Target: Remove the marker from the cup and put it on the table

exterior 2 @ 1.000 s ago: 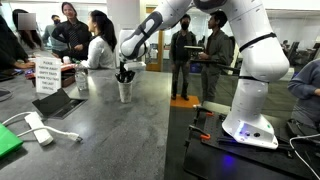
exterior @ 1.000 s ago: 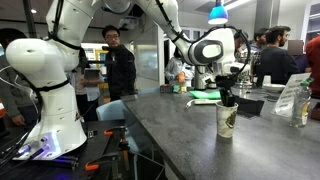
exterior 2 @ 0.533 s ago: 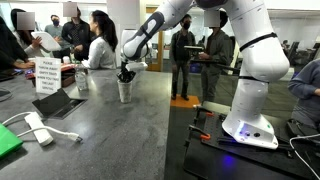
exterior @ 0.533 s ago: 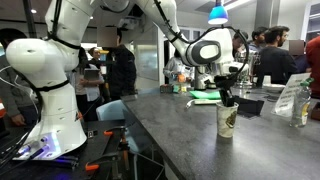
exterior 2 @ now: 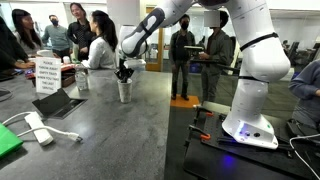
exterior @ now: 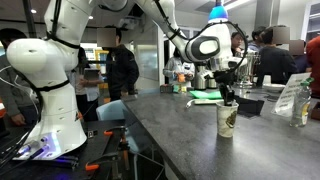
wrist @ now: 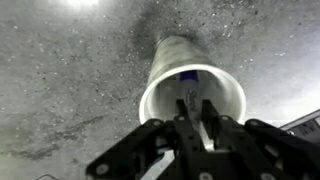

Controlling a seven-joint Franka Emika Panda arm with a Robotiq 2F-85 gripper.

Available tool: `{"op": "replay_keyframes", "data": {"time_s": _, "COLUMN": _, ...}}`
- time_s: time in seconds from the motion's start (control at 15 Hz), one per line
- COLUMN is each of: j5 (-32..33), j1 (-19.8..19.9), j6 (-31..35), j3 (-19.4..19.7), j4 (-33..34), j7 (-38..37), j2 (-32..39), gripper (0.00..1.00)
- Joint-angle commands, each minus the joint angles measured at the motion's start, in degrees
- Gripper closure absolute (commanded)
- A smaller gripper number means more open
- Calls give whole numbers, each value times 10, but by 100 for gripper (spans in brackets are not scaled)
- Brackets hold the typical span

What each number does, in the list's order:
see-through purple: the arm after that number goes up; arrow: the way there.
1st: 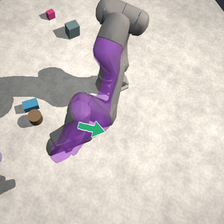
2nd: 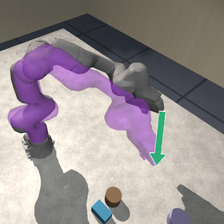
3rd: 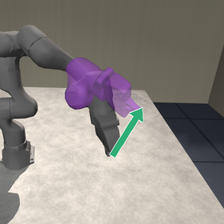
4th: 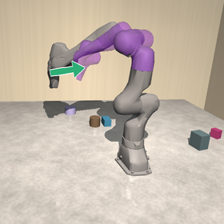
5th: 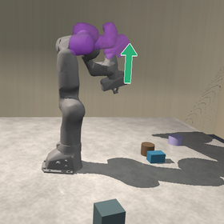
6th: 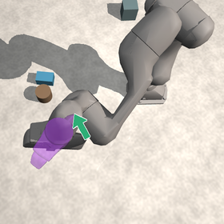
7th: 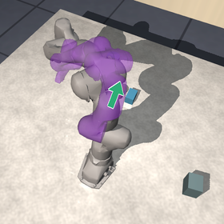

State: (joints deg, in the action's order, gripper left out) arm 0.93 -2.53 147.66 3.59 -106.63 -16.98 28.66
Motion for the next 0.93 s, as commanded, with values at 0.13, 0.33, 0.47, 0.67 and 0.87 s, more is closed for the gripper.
{"op": "replay_keyframes", "data": {"time_s": 0.13, "j5": 29, "j1": -18, "j6": -60, "j3": 25, "j4": 20, "j7": -15, "j2": -26, "gripper": 95}}
{"op": "replay_keyframes", "data": {"time_s": 0.33, "j5": 31, "j1": -17, "j6": -79, "j3": 23, "j4": 27, "j7": -11, "j2": -42, "gripper": 95}}
{"op": "replay_keyframes", "data": {"time_s": 0.47, "j5": 35, "j1": -18, "j6": -83, "j3": 24, "j4": 25, "j7": -21, "j2": -55, "gripper": 95}}
{"op": "replay_keyframes", "data": {"time_s": 0.67, "j5": 39, "j1": -20, "j6": -87, "j3": 24, "j4": 19, "j7": -30, "j2": -79, "gripper": 95}}
{"op": "replay_keyframes", "data": {"time_s": 0.87, "j5": 52, "j1": -22, "j6": -92, "j3": 26, "j4": 6, "j7": -48, "j2": -110, "gripper": 95}}
